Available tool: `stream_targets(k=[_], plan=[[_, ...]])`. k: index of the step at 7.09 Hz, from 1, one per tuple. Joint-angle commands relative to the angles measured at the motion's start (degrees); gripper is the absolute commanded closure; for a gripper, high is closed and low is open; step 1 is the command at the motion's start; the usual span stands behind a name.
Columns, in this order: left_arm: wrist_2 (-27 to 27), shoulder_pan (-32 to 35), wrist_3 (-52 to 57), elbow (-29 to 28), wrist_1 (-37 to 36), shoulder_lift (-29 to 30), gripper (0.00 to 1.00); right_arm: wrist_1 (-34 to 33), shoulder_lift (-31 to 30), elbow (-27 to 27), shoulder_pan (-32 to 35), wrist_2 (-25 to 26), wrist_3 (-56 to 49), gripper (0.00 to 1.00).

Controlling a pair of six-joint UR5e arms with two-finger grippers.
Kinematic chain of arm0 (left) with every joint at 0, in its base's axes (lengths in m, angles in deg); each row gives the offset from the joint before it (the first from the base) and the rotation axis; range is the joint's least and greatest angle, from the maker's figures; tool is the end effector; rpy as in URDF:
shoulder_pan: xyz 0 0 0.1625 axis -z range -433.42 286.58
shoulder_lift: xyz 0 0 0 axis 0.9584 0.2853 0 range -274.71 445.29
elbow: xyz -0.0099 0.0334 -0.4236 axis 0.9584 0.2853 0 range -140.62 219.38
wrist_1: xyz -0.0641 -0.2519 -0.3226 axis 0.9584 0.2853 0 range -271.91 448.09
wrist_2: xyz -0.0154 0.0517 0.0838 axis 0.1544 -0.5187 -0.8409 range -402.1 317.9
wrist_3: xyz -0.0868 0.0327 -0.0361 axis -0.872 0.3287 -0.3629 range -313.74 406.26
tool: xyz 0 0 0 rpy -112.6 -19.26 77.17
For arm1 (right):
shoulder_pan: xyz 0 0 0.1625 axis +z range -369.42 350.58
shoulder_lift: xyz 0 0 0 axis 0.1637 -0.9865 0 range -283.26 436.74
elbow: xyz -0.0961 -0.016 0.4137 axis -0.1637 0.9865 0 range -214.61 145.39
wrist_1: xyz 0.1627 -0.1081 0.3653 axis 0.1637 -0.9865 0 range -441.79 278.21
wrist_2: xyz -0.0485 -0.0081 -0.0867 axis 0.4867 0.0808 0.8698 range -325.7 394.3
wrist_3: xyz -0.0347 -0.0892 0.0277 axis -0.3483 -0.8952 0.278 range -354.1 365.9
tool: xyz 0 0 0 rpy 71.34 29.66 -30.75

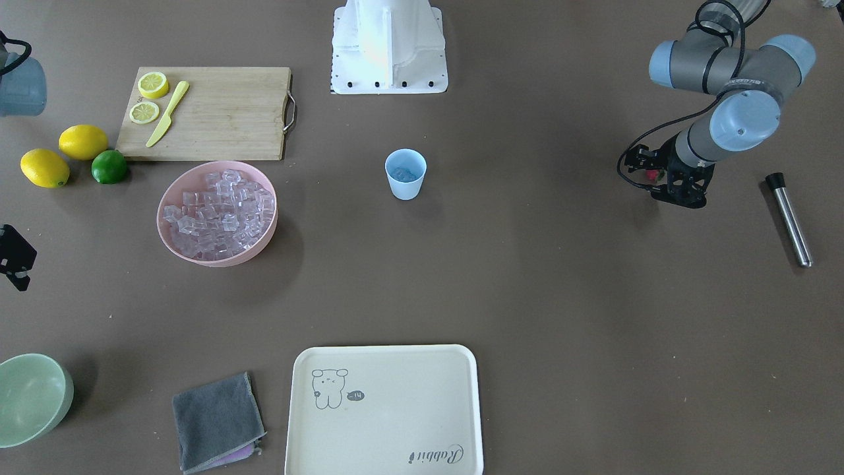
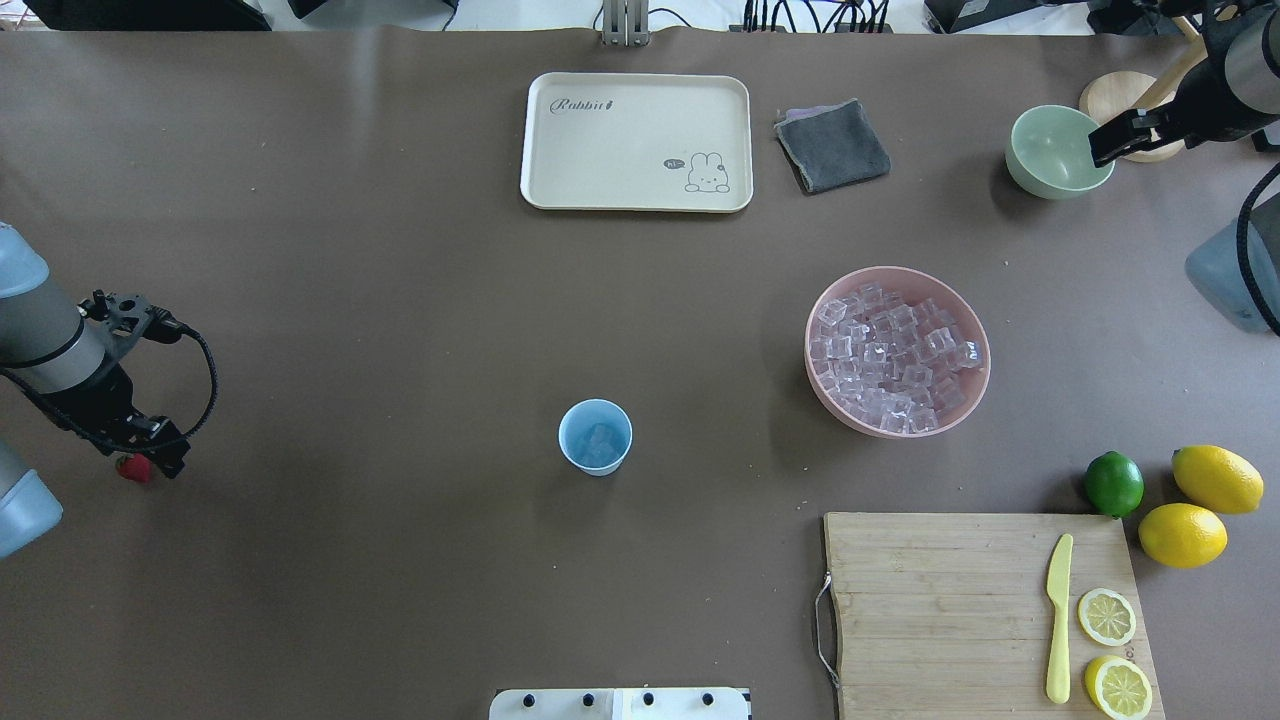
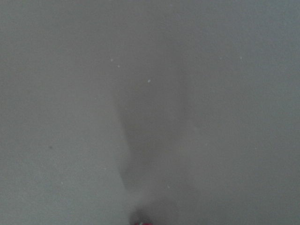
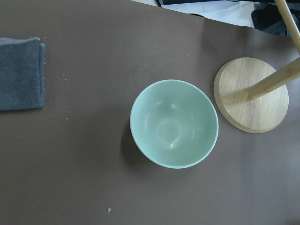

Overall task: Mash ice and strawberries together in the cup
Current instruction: 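Lower the left gripper onto the red strawberry and grasp it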

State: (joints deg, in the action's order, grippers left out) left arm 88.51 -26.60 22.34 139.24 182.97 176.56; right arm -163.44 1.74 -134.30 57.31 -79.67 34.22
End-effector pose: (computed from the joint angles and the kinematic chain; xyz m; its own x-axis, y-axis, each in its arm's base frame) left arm 0.2996 -0.4194 0.5569 0.6605 0.3103 -0.6837 -0.4266 0.9045 -0.0016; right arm -0.1515 -0.5875 0.4312 0.8190 -0.1316 0.5585 -0.0652 0.9457 0.3184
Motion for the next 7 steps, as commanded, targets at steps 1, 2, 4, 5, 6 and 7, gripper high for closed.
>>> stream_targets(k=[1, 2, 4, 5, 6, 7], plan=[[-0.1, -0.2, 0.0, -0.5, 0.6, 0.1, 0.18, 0.0, -0.2, -0.2, -0.1, 0.5, 0.2, 0.00], [-0.1, -0.2, 0.1, -0.7, 0.6, 0.1, 0.18, 0.0, -0.3, -0.1, -0.2, 0.6, 0.2, 0.00], [-0.3, -0.1, 7.4, -1.9, 0.4, -0.7, 0.18, 0.0, -0.1, 0.2, -0.3, 0.9, 0.2, 0.00], [-0.2, -0.1, 7.0, -1.9, 0.3, -0.2, 0.18, 0.0, 0.0, 0.5, -0.5, 1.2, 0.2, 0.00], [0.1, -0.1, 7.0, -1.8, 0.3, 0.1, 0.18, 0.0, 0.1, 0.5, -0.8, 1.5, 0.2, 0.00], [0.3, 0.2, 7.0, -1.3, 0.3, 0.2, 0.18, 0.0, 0.2, 0.5, -1.1, 1.6, 0.2, 0.00]])
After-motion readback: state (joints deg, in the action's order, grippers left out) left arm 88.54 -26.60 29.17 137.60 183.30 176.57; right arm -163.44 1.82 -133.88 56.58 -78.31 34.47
